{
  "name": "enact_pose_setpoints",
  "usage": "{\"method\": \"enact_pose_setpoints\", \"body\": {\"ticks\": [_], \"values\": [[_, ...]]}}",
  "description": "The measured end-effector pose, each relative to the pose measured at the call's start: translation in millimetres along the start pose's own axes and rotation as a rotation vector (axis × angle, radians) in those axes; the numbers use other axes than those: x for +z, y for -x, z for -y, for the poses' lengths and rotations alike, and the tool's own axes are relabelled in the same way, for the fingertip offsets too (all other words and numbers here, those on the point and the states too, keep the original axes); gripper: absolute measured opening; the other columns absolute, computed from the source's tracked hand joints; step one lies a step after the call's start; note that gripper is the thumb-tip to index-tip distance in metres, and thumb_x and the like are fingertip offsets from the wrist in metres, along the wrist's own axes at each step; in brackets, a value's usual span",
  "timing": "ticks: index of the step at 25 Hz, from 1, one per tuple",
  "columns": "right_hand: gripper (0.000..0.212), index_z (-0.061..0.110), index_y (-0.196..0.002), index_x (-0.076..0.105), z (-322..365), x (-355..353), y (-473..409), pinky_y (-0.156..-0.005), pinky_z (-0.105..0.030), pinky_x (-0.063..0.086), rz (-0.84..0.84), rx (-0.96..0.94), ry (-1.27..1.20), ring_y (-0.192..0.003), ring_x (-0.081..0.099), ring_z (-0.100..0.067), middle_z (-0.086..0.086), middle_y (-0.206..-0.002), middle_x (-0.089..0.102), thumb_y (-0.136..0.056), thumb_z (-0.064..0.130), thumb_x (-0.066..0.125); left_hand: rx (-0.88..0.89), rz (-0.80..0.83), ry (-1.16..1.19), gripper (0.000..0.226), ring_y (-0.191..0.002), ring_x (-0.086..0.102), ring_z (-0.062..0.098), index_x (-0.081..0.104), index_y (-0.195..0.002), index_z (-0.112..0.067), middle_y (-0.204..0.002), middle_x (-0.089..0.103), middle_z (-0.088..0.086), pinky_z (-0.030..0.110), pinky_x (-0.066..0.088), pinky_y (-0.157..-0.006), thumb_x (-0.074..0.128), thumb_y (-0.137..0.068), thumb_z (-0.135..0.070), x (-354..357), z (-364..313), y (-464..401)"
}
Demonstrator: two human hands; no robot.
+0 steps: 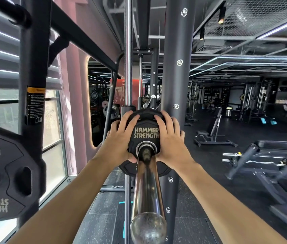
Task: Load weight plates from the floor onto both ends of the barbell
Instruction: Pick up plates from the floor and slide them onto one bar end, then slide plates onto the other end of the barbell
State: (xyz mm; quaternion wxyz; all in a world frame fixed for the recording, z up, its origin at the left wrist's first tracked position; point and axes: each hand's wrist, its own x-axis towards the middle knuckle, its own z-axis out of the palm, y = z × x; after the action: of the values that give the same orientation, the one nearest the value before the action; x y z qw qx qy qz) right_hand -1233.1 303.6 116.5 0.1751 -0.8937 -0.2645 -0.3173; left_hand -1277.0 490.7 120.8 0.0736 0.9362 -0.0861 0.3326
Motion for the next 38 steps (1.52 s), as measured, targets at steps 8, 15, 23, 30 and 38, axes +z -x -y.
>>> {"method": "enact_pose_setpoints", "body": {"ticks": [8,15,23,30,38], "values": [[0.132,0.026,-0.156,0.012,-1.0,3.0,-0.4,-0.109,-0.069,0.03,-0.018,0.004,-0.01,-0.15,0.007,-0.03,0.004,-0.164,0.004,-0.054,0.045,0.094,-0.006,0.015,-0.014,0.14,-0.134,0.028,0.035,0.01,-0.158,-0.025,-0.162,0.002,-0.003,0.058,0.039,-0.109,0.098,-0.05,-0.022,2.0,-1.2,-1.7],[0.137,0.025,-0.157,0.009,-1.3,-4.3,0.9,-0.11,-0.069,0.03,0.037,-0.014,-0.008,-0.151,0.004,-0.029,0.004,-0.164,0.001,-0.051,0.042,0.096,-0.01,0.057,0.032,0.131,-0.137,0.027,0.037,0.011,-0.159,-0.027,-0.162,0.001,-0.005,0.058,0.034,-0.114,0.095,-0.059,-0.018,-4.2,0.3,-2.7],[0.091,0.014,-0.158,0.021,-31.5,-54.2,20.2,-0.122,-0.044,0.023,0.077,-0.01,-0.254,-0.152,0.018,-0.018,0.002,-0.166,0.015,-0.087,0.036,0.075,0.062,0.096,-0.069,0.059,-0.153,0.014,0.031,0.02,-0.159,-0.02,-0.167,0.015,0.006,0.055,0.014,-0.123,0.041,-0.106,-0.033,-46.1,-35.9,-8.8],[0.077,0.015,-0.156,0.029,-110.5,-117.7,88.0,-0.12,-0.047,0.027,-0.066,-0.014,-0.065,-0.152,0.018,-0.017,-0.001,-0.163,0.028,-0.097,0.062,0.041,0.064,0.173,-0.213,0.084,-0.153,0.012,0.023,0.015,-0.161,-0.021,-0.167,0.016,0.002,0.046,0.009,-0.123,0.034,-0.094,-0.067,-80.7,-153.6,-1.5],[0.092,0.018,-0.153,0.035,-222.6,-158.0,186.4,-0.116,-0.049,0.035,0.023,0.097,0.007,-0.152,0.021,-0.017,0.0,-0.16,0.034,-0.086,0.08,0.02,0.137,0.271,-0.182,0.099,-0.139,0.037,0.023,0.029,-0.156,-0.015,-0.147,0.043,0.004,0.037,0.03,-0.115,0.034,-0.083,-0.081,-36.4,-299.9,29.8]]}}
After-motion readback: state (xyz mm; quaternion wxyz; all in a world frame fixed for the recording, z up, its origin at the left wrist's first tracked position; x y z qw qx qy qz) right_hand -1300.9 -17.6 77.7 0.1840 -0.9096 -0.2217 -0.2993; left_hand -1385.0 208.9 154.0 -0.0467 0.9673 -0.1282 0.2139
